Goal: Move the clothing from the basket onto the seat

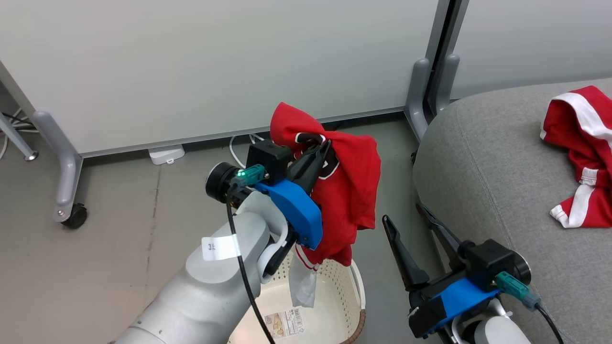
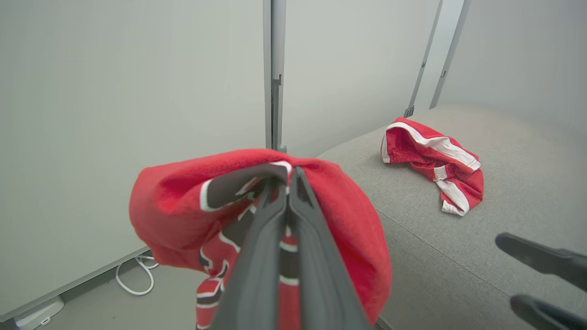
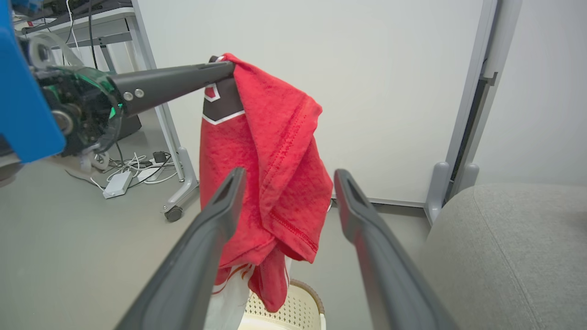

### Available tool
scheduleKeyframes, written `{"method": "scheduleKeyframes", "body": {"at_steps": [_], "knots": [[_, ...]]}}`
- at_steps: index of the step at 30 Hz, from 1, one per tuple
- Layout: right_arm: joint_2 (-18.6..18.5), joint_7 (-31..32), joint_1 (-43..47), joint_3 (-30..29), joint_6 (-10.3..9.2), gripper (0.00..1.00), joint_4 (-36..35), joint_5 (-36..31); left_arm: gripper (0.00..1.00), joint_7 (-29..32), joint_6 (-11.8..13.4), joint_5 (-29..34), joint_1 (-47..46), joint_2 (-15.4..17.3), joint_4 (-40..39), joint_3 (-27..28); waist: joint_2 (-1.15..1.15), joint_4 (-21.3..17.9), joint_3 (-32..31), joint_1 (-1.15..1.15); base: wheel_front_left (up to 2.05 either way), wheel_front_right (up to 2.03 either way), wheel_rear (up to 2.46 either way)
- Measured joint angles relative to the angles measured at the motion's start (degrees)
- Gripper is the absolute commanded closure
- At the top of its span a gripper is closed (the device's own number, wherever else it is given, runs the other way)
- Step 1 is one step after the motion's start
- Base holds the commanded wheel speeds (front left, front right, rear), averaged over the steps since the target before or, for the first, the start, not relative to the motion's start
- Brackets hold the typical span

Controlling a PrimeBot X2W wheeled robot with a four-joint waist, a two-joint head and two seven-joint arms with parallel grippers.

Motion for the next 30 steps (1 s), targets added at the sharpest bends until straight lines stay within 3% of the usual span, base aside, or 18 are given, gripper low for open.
{"method": "scheduleKeyframes", "body": {"at_steps": [15,30], "knots": [[0.2,1.6,-3.0,0.7,0.0,0.0,4.3,0.4,1.0,-0.8,1.4,-4.5,-2.0,0.0,0.6,-5.7,0.0,0.0,0.8,0.0,0.0,0.0,0.0],[0.2,0.1,-18.0,4.4,0.0,0.0,21.7,1.0,1.0,-1.4,2.3,-7.5,-4.1,0.0,0.4,-9.4,0.0,0.2,2.2,0.0,0.0,0.0,0.0]]}}
